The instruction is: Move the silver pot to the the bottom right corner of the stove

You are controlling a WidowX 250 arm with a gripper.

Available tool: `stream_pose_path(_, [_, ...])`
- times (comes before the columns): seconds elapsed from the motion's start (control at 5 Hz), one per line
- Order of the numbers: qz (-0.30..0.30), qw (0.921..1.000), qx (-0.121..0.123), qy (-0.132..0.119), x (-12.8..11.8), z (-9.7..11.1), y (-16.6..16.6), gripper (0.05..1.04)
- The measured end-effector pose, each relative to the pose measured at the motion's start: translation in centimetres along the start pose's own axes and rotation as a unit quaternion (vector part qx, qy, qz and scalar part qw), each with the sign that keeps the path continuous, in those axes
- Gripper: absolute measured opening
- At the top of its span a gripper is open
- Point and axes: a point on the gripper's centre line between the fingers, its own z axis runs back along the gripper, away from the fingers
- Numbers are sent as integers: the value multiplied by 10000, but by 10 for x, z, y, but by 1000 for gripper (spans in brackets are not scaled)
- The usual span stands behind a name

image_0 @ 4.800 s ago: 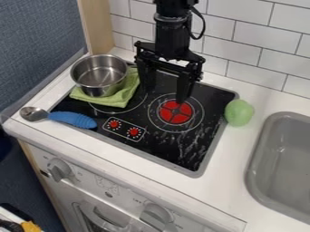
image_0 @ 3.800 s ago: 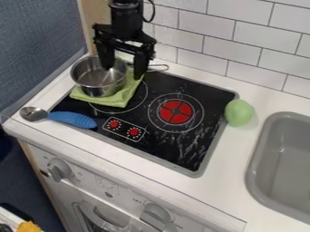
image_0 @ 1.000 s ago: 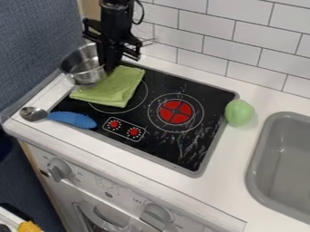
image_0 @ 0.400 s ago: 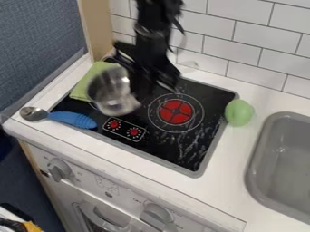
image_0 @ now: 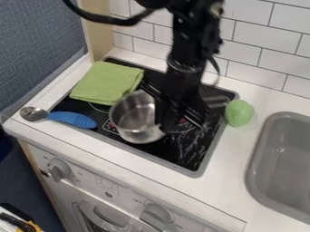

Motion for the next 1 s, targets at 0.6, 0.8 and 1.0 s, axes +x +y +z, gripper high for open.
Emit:
stream_pose_path(0.6, [-372,9978,-529,106,-8,-18,-19,99])
stream_pose_path(0.8, [-392,9964,-708,238,-10,-26,-22,274])
stream_pose_path(1.0, [-299,9950,-915,255,-12,-27,-16,556])
